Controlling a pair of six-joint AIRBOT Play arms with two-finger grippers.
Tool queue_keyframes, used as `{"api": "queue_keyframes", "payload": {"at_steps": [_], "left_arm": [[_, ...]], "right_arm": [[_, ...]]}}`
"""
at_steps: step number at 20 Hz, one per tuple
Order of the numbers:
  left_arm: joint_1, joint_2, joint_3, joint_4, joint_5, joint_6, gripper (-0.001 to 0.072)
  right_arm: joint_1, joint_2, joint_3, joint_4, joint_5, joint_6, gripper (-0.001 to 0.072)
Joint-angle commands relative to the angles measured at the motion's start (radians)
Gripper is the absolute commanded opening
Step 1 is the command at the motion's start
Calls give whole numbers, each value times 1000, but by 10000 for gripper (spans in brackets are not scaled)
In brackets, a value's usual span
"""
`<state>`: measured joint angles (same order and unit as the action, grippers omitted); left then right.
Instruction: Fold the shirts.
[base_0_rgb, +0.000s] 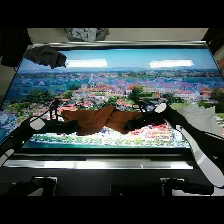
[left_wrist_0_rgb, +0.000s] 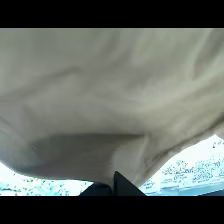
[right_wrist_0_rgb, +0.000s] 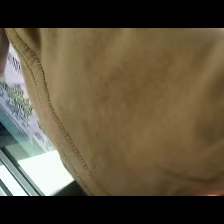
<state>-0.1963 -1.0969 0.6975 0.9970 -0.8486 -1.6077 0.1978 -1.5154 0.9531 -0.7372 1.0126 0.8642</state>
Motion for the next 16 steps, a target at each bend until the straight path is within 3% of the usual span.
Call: {"api": "queue_keyframes", "payload": {"at_steps": [1, 6, 12, 16], "left_arm": [[12, 5, 4, 2, 0, 11, 24], [115, 86, 241, 2, -47, 151, 23], [426, 206, 900, 2, -66, 129, 23], [578, 235, 1122, -6, -200, 78, 23]], "right_arm": [[38, -3, 0, 39, -45, 13, 42], [-52, 152, 137, -100, -2, -50, 40], [-302, 451, 653, -306, 82, -64, 40], [-344, 592, 789, -354, 134, -63, 40]]}}
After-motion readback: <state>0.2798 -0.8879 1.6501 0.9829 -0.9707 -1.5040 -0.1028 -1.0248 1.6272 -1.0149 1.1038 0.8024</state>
